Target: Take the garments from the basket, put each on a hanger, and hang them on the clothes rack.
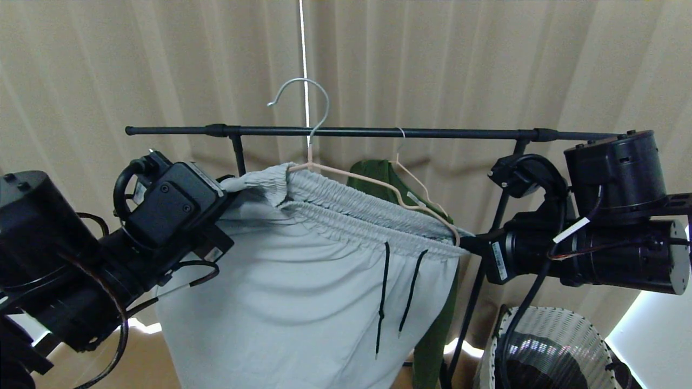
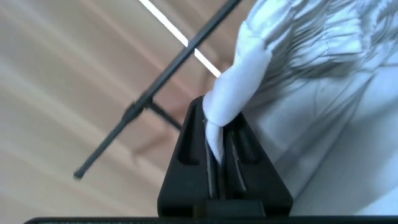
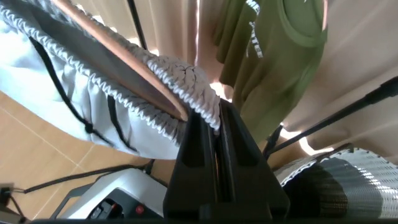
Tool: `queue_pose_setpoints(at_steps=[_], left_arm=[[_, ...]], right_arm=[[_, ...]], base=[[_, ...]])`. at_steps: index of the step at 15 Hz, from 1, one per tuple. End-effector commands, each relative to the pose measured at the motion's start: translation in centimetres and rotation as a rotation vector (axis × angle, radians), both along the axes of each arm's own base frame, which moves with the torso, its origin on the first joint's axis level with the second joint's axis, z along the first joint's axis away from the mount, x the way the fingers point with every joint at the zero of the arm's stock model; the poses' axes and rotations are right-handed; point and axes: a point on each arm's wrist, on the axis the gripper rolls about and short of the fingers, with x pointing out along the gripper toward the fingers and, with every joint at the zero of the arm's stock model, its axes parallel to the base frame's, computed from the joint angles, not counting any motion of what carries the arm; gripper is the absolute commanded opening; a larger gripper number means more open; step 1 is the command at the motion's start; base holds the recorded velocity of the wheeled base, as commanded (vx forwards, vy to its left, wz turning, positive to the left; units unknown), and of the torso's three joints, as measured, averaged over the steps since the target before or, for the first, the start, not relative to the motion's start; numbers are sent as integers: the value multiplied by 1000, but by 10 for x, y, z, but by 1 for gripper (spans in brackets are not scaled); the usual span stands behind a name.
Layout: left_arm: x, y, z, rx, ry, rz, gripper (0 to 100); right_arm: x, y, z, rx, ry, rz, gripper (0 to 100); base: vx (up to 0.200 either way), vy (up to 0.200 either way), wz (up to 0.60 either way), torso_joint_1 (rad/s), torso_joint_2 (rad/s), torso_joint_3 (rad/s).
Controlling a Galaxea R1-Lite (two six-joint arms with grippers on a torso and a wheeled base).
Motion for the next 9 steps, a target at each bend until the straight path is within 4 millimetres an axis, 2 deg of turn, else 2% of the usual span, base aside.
queue_pose_setpoints(at_steps=[1,9], left_arm=[[4,-3,-10,20,35,-23,0],[-6,17,-33,146,79,-3,0]], right_arm=[[2,2,-3,-4,9,4,0],[-1,-10,4,1,-4,-31,0]], base=[[0,0,0,0,0,0],[0,0,0,0,0,0]])
